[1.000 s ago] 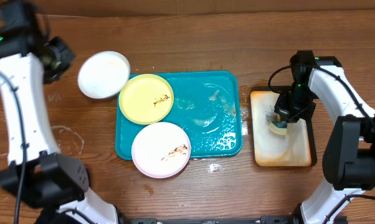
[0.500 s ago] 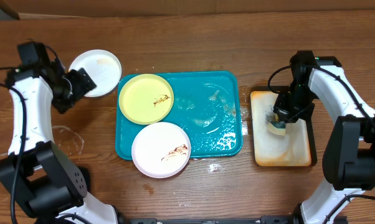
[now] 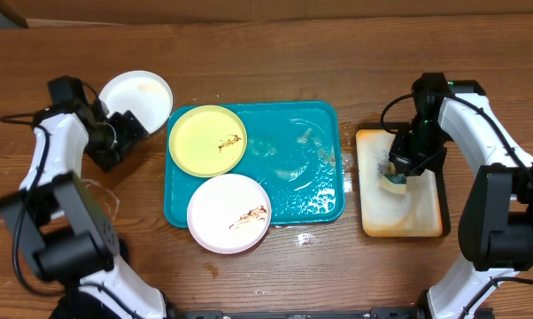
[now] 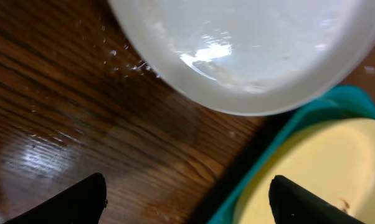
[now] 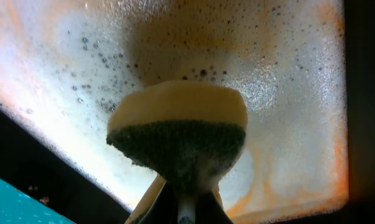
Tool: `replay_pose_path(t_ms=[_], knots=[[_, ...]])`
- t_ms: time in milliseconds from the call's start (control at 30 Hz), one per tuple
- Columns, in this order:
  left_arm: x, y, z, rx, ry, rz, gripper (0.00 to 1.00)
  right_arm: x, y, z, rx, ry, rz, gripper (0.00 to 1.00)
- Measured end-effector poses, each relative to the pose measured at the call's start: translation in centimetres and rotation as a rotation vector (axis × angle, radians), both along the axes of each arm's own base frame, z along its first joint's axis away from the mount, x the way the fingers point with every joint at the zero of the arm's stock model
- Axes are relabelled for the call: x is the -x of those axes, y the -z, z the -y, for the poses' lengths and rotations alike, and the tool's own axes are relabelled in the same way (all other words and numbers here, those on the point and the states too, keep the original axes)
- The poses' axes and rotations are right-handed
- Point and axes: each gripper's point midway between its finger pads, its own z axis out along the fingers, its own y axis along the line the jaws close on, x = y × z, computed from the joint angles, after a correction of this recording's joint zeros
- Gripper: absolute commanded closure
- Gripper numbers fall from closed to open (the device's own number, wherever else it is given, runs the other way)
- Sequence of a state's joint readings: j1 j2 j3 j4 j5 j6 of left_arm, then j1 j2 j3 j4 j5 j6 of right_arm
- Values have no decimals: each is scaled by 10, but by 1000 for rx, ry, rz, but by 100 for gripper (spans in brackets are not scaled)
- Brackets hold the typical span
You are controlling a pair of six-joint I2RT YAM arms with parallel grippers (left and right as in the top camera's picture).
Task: Clean dirty plates on tray and stack at the side
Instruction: 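Carry the white plate left and set it on the table, then release the white plate and withdraw the left gripper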
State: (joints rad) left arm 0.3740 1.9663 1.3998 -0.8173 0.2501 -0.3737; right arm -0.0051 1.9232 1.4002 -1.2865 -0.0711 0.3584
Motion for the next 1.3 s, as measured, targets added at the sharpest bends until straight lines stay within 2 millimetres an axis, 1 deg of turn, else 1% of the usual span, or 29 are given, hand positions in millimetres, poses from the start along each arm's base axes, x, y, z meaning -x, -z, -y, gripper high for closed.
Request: replay_pose_path(t_ms=[67,133,367,533,567,600,633,667,700,767,833,867,900,933,1167,1233,1300], knots=[[0,17,-1,14,-32,-32,18,1,0,0,-1,-5,-5,96],[-1,25,-3,16,-63,-42,17,2,0,0,-2,-9,-8,96],[-12,21,-11,1,-139,-10,18,1,0,0,-3,-18,-4,96],[-20,17,-13,-15,-168,6,22,0,0,0,-4,-18,1,96],[-21,16,-15,-27,-180,5,26,1,0,0,-4,-19,-3,96],[-21,16,-15,-33,-191,2,33,2,0,0,-4,-21,-7,96],[-20,17,-17,-41,-198,-2,43,3,-1,0,-4,-22,-9,96],[-19,17,-18,-50,-217,-11,49,3,-1,0,-4,-24,-11,96],[-17,18,-20,-56,-229,-18,49,4,-1,0,-5,-26,-14,96],[-14,19,-24,-72,-264,-34,39,4,-1,0,-6,-32,-15,96],[-12,19,-27,-84,-295,-48,38,5,-1,0,-7,-37,-16,96],[-10,20,-28,-88,-318,-57,34,5,-1,0,-8,-38,-17,96],[-9,20,-30,-94,-334,-63,27,5,-1,0,-8,-41,-18,96],[-8,20,-31,-97,-346,-66,26,6,-1,0,-8,-42,-19,96],[-11,19,-36,-107,-414,-55,25,8,-2,0,-11,-57,-30,96],[-12,19,-37,-105,-429,-51,32,9,-2,0,-13,-63,-33,96],[-13,19,-37,-104,-435,-49,34,9,-2,0,-14,-66,-32,96]])
